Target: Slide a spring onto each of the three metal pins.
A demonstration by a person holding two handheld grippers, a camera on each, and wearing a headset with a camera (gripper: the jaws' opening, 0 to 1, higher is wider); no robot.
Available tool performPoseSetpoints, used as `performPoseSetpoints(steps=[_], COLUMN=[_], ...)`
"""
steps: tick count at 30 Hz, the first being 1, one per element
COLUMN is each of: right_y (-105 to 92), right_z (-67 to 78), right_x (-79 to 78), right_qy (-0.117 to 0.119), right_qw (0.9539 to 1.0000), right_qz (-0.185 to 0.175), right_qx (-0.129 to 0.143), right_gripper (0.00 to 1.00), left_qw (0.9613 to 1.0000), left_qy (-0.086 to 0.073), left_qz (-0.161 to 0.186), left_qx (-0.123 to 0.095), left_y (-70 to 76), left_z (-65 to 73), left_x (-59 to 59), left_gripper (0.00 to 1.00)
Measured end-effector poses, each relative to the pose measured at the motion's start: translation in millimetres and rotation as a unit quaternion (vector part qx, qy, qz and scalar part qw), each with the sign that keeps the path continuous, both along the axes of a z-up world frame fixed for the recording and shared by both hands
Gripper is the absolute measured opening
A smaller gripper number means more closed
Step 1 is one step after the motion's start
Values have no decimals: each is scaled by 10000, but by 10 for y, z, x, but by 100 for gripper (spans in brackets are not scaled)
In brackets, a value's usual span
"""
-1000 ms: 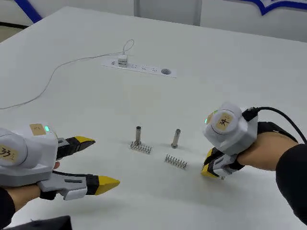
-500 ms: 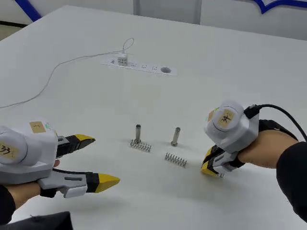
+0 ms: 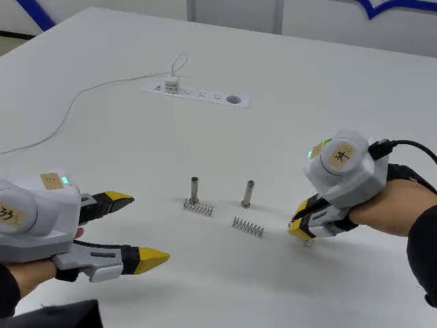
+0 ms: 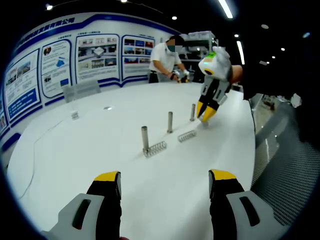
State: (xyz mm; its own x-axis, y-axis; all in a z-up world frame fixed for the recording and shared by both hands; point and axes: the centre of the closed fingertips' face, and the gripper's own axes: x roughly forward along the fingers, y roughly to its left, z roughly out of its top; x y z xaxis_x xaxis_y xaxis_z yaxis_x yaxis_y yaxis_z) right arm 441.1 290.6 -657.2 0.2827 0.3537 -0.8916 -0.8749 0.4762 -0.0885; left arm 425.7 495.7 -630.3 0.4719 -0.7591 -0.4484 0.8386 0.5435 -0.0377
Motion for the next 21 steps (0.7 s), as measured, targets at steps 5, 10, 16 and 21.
performPoseSetpoints(steps=[5,10,16,21], right_y=[-25,-42,-55,-68], right_z=[37,53,93,111], right_x=[3,2,4,-1], right_qy=[-48,-69,-101,-118], right_qw=[10000,9999,9997,9996], right_qz=[-60,-109,-171,-219], right_qx=[40,61,121,142], right_gripper=[12,12,12,12], left_qw=[10000,10000,10000,10000], left_qy=[-1,-6,-12,-13], left_qz=[-12,-14,-12,-22], left_qx=[5,12,21,33], left_y=[-4,-3,2,1], left_z=[-1,-2,-1,-3], left_x=[-2,-1,1,-2], left_gripper=[73,73,73,73])
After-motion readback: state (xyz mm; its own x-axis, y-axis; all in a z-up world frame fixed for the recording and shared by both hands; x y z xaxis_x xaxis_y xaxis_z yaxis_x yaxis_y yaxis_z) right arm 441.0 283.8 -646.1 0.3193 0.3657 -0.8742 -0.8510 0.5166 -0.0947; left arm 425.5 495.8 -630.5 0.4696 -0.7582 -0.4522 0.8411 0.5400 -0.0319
